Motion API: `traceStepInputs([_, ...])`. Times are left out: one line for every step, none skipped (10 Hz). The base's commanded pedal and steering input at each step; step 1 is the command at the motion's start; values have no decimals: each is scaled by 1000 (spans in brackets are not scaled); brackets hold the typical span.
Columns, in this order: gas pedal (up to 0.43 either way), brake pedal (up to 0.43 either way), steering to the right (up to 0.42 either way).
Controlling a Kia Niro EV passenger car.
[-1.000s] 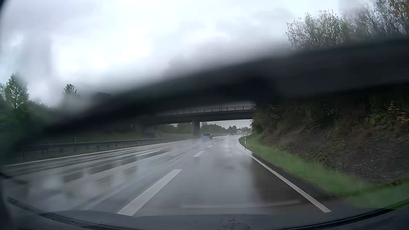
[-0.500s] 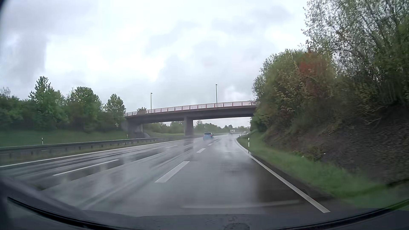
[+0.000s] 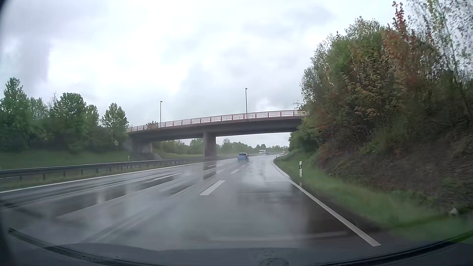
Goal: Follow the waypoints while adhering to traffic rules and regulations
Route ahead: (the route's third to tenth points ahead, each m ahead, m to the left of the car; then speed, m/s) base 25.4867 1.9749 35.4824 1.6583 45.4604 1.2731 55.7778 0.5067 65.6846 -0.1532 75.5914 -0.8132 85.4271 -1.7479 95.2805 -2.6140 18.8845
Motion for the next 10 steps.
traceStepInputs([378, 0, 7])
traceStepInputs([378, 0, 7])
traceStepInputs([378, 0, 7])
traceStepInputs([378, 0, 7])
traceStepInputs([378, 0, 7])
traceStepInputs([370, 0, 8])
traceStepInputs([370, 0, 8])
traceStepInputs([370, 0, 8])
traceStepInputs([370, 0, 8])
traceStepInputs([358, 0, 8])
